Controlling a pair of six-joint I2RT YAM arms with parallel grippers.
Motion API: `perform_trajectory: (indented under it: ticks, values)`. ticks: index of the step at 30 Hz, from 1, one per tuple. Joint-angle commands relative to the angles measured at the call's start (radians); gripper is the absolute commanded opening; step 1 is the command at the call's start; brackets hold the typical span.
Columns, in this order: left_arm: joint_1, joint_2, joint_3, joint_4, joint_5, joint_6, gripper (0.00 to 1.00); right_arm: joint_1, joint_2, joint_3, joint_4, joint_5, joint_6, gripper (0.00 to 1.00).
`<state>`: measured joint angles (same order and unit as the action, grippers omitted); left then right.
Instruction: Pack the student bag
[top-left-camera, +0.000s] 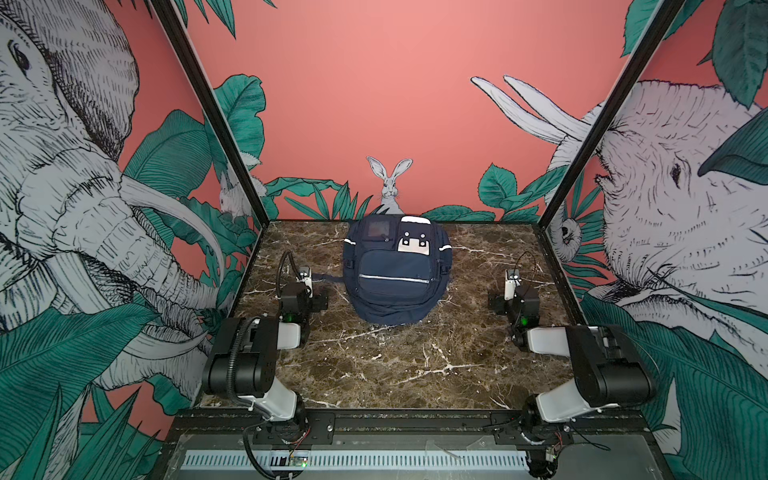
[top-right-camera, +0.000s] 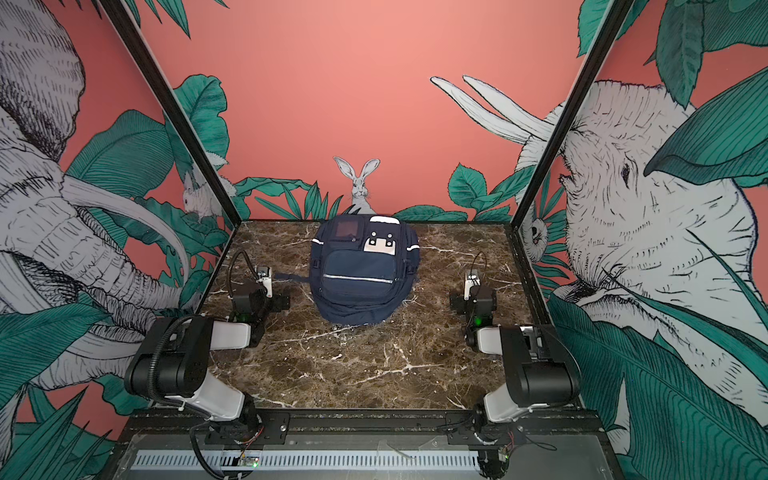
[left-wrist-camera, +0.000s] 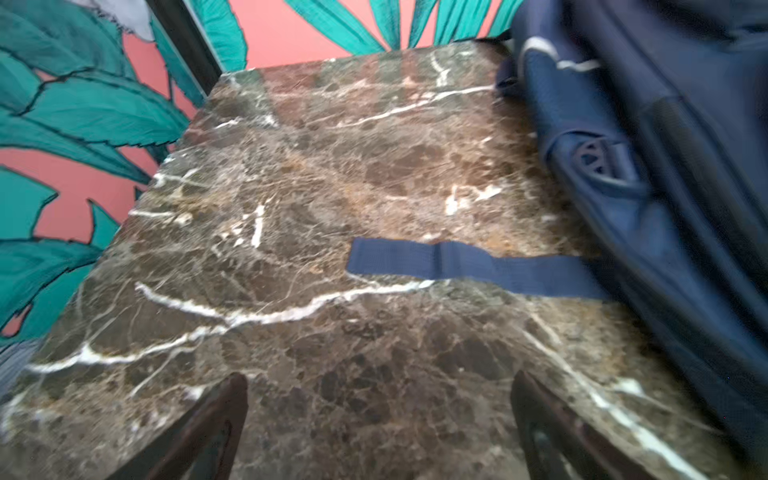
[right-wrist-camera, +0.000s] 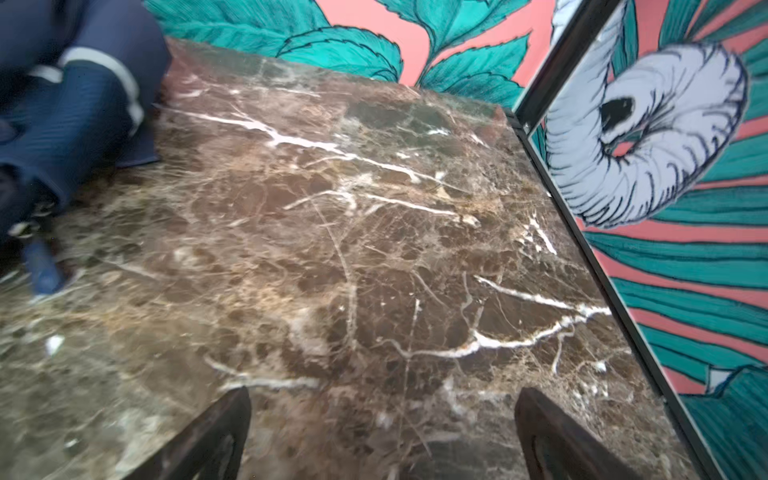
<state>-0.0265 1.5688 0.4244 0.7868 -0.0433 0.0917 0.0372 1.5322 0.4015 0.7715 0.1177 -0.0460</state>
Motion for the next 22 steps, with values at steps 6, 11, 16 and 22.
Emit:
perform_trajectory:
  ticks: [6, 11, 16, 22]
  values:
    - [-0.001, -0.016, -0.007, 0.075, 0.049, 0.021, 0.99, -0.016, -0.003, 0.010, 0.060, -0.062, 0.031, 0.98]
    - [-0.003, -0.016, -0.007, 0.069, 0.048, 0.020, 0.99, -0.015, -0.006, 0.010, 0.055, -0.060, 0.030, 0.98]
    - [-0.004, -0.012, -0.001, 0.066, 0.052, 0.026, 0.99, -0.016, -0.005, 0.010, 0.054, -0.060, 0.030, 0.98]
    - [-0.003, -0.016, -0.005, 0.067, 0.051, 0.024, 0.99, -0.016, -0.006, 0.010, 0.055, -0.061, 0.030, 0.98]
